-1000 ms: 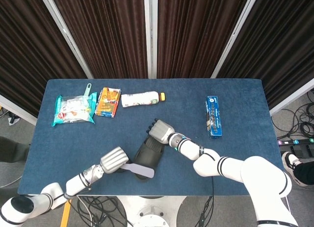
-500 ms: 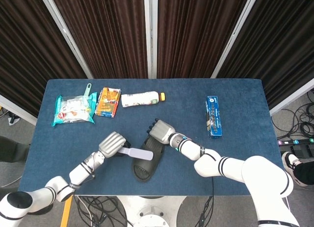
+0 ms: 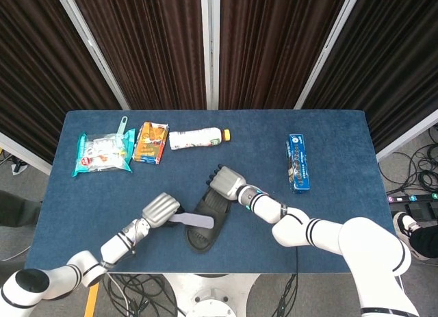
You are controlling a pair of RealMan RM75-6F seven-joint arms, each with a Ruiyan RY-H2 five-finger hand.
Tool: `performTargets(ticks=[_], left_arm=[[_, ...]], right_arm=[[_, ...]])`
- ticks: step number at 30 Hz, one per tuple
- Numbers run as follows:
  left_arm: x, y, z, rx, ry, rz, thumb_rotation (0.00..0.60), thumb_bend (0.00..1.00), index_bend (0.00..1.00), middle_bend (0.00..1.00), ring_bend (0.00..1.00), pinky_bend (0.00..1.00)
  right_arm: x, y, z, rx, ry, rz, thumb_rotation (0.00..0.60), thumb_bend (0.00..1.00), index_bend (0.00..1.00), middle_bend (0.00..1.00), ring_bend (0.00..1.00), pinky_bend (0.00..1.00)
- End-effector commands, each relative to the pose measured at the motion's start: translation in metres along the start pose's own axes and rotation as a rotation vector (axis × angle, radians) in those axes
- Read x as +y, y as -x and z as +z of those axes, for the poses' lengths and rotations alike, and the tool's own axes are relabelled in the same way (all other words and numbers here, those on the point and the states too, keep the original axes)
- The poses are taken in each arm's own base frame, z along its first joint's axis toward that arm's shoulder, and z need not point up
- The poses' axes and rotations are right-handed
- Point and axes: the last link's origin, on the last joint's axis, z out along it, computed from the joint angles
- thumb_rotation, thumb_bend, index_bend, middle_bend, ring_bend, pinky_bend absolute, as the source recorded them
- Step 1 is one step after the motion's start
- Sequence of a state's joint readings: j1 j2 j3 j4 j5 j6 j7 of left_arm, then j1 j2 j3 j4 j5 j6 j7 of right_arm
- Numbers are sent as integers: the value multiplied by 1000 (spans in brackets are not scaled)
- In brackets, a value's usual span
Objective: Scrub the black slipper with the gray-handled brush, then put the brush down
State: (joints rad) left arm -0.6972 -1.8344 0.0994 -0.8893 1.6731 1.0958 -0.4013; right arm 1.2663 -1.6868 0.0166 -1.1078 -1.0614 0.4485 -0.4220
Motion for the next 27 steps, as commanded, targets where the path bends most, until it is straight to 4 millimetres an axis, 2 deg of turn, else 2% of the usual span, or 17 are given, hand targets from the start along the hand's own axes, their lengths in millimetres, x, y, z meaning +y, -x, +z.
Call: performTargets(ticks=[1, 5, 9, 15, 21, 27], left_arm=[[4, 3, -12, -53, 28, 17, 600, 617, 1000, 1000, 1000, 1000], [10, 1, -23, -113, 48, 40, 600, 616, 1000, 1000, 1000, 1000], [18, -15, -26, -68, 61, 19, 600, 617, 1000, 1000, 1000, 1000], [14, -35, -10, 6, 18, -70, 600, 616, 1000, 1000, 1000, 1000], [4, -31, 8, -112, -23, -58, 600, 617, 1000, 1000, 1000, 1000], [3, -24, 0, -282, -28, -21, 600, 620, 1000, 1000, 1000, 1000]], right_arm=[[1, 0, 0, -1, 3, 1, 600, 171, 555, 423, 192, 152], [1, 0, 0, 0, 4, 3, 600, 172, 553, 423, 192, 152], [0, 0, 0, 2, 3, 3, 600, 172, 552, 423, 192, 152], [0, -1, 0, 1, 2, 3, 600, 172, 550, 423, 192, 151], [-1, -1, 0, 0, 0, 1, 600, 172, 548, 423, 192, 152], [-1, -1, 0, 3, 2, 4, 600, 171, 543, 423, 192, 152]])
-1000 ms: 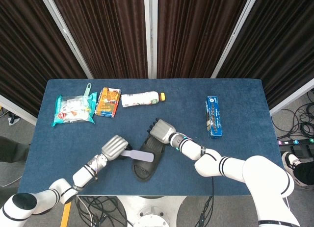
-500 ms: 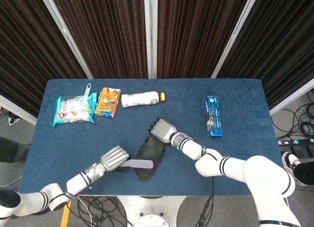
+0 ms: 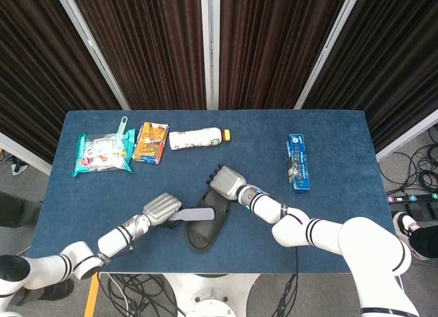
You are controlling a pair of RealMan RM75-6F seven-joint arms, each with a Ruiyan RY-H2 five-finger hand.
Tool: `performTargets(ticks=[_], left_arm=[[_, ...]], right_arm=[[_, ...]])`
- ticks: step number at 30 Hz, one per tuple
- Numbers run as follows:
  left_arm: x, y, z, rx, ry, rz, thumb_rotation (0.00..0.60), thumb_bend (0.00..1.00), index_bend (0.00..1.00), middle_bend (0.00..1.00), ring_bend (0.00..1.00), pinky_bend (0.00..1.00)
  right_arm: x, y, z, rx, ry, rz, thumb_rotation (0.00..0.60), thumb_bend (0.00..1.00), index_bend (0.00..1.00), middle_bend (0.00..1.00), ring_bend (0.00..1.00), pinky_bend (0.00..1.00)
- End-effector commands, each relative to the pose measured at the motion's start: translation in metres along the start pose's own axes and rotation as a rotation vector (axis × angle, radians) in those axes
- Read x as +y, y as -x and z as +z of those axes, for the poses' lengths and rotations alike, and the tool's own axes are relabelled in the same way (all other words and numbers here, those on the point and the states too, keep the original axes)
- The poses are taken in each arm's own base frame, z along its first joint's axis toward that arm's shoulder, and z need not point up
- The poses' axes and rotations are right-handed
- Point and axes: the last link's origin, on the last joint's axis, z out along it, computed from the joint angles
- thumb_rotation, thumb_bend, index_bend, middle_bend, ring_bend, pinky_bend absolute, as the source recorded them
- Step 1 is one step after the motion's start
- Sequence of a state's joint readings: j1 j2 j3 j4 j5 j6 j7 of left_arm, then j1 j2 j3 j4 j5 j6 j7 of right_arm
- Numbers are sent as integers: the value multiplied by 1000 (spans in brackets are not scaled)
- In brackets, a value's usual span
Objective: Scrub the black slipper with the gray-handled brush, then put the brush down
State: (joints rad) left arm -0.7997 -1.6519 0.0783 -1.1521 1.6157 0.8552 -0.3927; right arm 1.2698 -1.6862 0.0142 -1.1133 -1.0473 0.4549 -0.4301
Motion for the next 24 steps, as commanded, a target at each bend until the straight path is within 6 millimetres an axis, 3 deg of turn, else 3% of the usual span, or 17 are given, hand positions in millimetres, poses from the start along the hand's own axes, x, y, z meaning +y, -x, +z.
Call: performTargets(ticks=[1, 10, 13, 15, 16, 18, 24], left_arm=[[-1, 1, -7, -110, -4, 25, 600, 621, 1000, 1000, 1000, 1000], [7, -7, -42, -179, 25, 65, 600, 623, 1000, 1000, 1000, 1000], [7, -14, -50, -127, 18, 54, 600, 621, 1000, 1000, 1000, 1000], [3, -18, -53, -70, -4, 34, 600, 619, 1000, 1000, 1000, 1000], [0, -20, -53, -36, -19, 24, 600, 618, 1000, 1000, 1000, 1000], [-9, -22, -54, 48, -71, -12, 600, 616, 1000, 1000, 999, 1000], [-43, -16, -60, 208, -285, -34, 600, 608, 985, 998, 925, 1000]], right_arm=[[0, 0, 0, 2, 1, 2, 600, 171, 542, 423, 192, 152], [1, 1, -1, 1, 4, 8, 600, 171, 501, 415, 178, 129], [1, 2, -2, -8, 2, 11, 600, 139, 300, 306, 82, 70], [1, 1, -4, -16, 0, 24, 600, 63, 74, 125, 9, 14], [1, 0, -4, -15, 0, 31, 600, 39, 22, 62, 0, 3], [2, -3, -8, -4, 5, 49, 600, 8, 0, 0, 0, 0], [24, -19, -39, 89, 52, 104, 600, 0, 0, 0, 0, 0]])
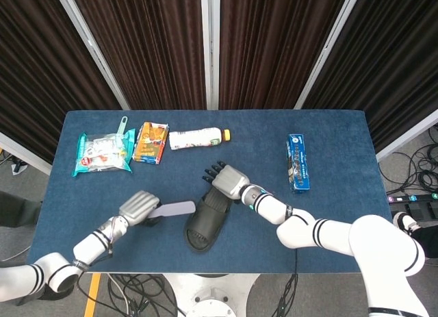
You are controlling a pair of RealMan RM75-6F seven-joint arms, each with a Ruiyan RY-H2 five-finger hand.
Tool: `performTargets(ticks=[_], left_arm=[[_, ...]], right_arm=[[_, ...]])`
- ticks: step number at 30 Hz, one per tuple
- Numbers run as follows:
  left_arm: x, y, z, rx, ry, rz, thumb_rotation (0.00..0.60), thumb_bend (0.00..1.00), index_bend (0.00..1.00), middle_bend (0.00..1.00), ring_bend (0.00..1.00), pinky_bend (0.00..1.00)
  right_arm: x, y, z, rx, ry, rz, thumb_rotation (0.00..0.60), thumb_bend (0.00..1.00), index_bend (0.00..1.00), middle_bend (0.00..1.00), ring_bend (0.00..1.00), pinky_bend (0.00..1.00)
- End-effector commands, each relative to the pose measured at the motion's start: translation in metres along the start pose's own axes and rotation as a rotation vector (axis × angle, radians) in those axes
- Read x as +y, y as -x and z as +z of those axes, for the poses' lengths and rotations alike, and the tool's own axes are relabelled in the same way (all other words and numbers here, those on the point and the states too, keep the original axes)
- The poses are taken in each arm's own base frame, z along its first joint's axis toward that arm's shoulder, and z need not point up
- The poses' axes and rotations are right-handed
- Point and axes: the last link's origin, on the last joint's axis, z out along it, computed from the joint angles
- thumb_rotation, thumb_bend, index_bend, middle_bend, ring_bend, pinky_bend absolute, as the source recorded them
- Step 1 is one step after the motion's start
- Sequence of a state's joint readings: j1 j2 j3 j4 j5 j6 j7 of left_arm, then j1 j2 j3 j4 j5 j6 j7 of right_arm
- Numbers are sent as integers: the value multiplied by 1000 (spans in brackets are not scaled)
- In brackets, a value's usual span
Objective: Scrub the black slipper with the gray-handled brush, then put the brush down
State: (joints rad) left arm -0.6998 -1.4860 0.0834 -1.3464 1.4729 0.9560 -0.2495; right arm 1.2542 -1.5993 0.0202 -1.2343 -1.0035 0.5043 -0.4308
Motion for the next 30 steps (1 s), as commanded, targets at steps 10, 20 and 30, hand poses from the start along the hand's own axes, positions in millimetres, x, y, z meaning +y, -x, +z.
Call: performTargets(ticks=[10, 20, 30], left_arm=[[-35, 13, -4, 158, -239, 61, 600, 544, 386, 448, 353, 448], [-33, 10, -11, 186, -258, 78, 600, 148, 115, 168, 132, 282], [-69, -47, -96, 507, -409, 52, 600, 119, 159, 172, 131, 279]], right_arm=[[69, -26, -100, 201, 162, 141, 600, 0, 0, 0, 0, 0], [111, 16, -175, 252, 310, 305, 600, 0, 0, 0, 0, 0], [134, 78, -289, 357, 534, 399, 600, 49, 0, 0, 0, 0]])
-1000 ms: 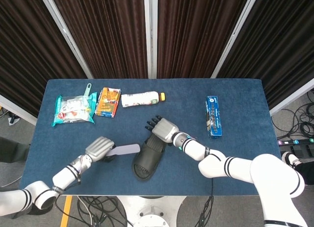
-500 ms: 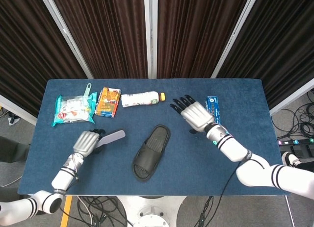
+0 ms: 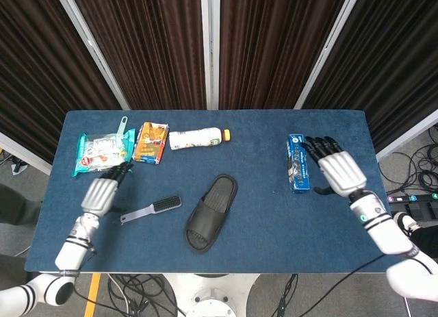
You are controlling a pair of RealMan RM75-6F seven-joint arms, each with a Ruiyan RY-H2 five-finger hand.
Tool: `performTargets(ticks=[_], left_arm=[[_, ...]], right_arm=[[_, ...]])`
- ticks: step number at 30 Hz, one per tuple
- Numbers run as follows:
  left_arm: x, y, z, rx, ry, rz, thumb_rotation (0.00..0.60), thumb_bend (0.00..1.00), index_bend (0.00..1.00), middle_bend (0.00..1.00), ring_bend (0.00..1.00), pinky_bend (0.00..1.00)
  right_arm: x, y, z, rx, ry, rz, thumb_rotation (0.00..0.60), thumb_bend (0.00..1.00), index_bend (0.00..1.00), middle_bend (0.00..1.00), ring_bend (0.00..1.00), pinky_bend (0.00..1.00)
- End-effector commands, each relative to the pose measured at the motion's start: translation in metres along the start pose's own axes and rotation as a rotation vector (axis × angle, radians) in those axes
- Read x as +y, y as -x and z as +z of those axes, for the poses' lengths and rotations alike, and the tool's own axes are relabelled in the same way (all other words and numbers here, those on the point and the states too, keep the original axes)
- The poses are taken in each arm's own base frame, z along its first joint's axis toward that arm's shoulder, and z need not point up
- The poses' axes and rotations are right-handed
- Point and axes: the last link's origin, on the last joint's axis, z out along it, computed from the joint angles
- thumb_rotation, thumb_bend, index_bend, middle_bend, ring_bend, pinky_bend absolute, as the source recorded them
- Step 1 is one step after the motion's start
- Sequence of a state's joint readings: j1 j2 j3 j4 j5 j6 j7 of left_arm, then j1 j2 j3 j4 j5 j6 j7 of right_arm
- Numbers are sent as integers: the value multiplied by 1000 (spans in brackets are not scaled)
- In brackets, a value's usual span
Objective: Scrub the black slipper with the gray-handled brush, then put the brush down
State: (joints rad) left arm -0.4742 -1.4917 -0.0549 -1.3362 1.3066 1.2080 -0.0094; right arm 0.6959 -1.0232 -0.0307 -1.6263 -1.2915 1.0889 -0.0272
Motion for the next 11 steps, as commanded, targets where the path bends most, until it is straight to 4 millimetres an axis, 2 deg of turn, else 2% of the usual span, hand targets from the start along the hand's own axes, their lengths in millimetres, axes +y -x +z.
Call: performTargets(ticks=[1, 3, 6, 11], left_arm=[[-42, -44, -35, 177, -117, 46, 600, 119, 162, 175, 131, 279], [-60, -57, -55, 215, -168, 117, 600, 119, 163, 180, 131, 267], [-76, -68, -88, 234, -239, 149, 600, 119, 163, 180, 131, 249], [-83, -74, -130, 254, -306, 163, 600, 119, 163, 180, 131, 238]], right_arm=[[39, 7, -57, 61, 119, 45, 600, 58, 0, 1, 0, 0], [52, 13, -79, 93, 172, 73, 600, 72, 0, 7, 0, 0], [63, 24, -104, 135, 214, 99, 600, 79, 0, 16, 0, 0], [67, 34, -130, 186, 247, 115, 600, 81, 0, 17, 0, 0]])
